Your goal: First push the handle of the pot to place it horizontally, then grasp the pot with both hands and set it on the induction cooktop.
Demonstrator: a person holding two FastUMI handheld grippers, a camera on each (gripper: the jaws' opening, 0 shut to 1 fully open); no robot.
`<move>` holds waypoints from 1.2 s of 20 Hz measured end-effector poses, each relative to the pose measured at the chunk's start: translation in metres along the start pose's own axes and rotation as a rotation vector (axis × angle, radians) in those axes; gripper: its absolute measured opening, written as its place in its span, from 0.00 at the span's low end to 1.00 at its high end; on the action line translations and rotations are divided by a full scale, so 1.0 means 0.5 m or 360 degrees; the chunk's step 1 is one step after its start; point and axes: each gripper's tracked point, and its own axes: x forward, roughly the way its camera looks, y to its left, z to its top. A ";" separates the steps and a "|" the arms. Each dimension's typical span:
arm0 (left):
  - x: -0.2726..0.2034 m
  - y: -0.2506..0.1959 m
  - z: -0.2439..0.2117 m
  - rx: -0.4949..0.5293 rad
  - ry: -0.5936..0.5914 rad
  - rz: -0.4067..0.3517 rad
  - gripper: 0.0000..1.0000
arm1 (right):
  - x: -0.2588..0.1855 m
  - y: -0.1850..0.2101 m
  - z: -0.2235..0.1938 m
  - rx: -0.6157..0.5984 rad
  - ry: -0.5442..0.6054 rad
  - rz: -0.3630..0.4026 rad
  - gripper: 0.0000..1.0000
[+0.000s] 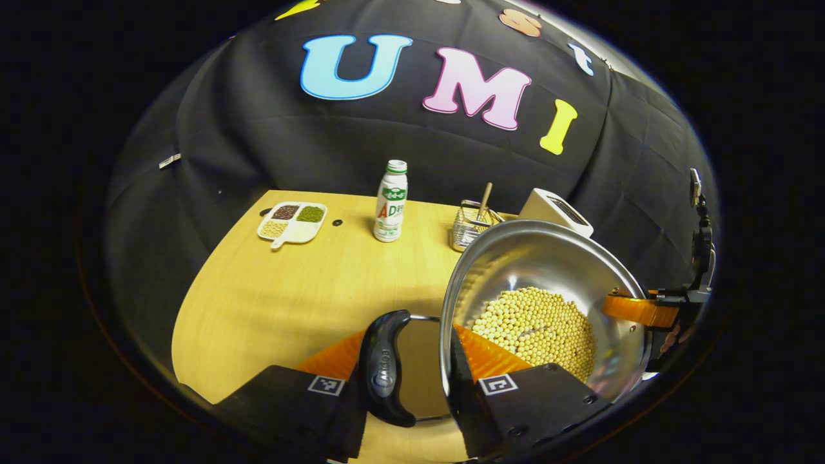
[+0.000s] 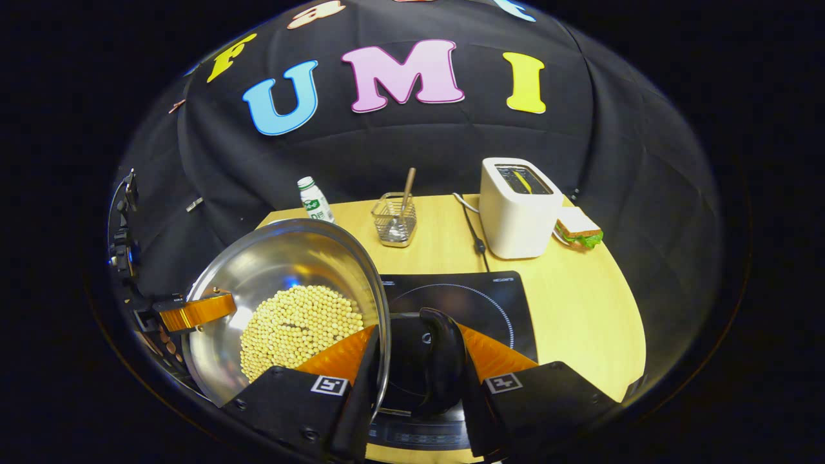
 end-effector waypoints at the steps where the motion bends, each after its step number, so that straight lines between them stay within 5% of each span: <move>1: 0.013 -0.022 -0.001 0.0002 0.0004 -0.0006 0.61 | 0.003 -0.023 0.002 0.0004 0.0002 -0.0007 0.62; 11: 0.122 -0.181 -0.029 0.0015 0.0070 -0.0040 0.60 | 0.035 -0.204 -0.014 0.0047 0.0058 -0.0060 0.62; 24: 0.230 -0.227 -0.062 -0.0012 0.0107 -0.0013 0.62 | 0.125 -0.287 -0.036 0.0065 0.0137 -0.0059 0.62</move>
